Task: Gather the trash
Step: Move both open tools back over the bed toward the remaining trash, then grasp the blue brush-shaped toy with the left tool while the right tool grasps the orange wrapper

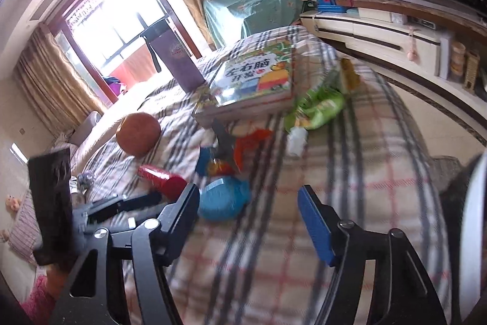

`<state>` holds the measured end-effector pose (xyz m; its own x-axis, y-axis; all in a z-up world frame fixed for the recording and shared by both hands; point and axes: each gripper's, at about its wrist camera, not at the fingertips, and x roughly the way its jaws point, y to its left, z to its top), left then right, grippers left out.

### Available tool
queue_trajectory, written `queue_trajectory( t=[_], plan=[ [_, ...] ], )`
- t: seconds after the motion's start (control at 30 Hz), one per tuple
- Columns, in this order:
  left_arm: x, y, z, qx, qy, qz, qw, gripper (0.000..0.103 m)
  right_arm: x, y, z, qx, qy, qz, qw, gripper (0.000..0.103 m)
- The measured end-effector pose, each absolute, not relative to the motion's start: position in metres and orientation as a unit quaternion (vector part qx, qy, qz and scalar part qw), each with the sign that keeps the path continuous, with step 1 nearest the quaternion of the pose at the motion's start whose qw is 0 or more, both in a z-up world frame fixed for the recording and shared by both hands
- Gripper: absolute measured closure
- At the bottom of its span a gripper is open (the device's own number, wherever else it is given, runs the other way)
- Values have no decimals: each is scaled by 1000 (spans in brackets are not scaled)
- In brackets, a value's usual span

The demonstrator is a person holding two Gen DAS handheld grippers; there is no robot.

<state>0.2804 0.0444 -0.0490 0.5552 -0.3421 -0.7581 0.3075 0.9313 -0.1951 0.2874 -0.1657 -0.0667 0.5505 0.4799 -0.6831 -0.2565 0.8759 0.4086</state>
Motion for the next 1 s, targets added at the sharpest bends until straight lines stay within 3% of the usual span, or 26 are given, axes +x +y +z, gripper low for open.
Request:
queue_trajectory(
  t=[0.17, 0.3, 0.4, 0.57, 0.8, 1.0],
  plan=[
    [282, 30, -55, 19, 436, -231, 869, 42, 322, -150, -82, 138, 443, 220, 858, 53],
    [286, 20, -54, 44, 430, -240, 869, 41, 339, -143, -92, 129, 456, 217, 853, 98],
    [290, 13, -56, 65, 433, -235, 868, 44, 334, -154, -85, 134, 443, 215, 860, 99],
    [279, -11, -57, 127, 421, -230, 868, 70, 315, -187, -74, 155, 427, 201, 868, 99],
    [254, -15, -54, 106, 435, -219, 867, 71, 276, -222, -66, 173, 420, 193, 870, 99],
    [216, -5, -52, 28, 457, -178, 871, 71, 237, -238, -66, 179, 424, 201, 865, 100]
  ],
)
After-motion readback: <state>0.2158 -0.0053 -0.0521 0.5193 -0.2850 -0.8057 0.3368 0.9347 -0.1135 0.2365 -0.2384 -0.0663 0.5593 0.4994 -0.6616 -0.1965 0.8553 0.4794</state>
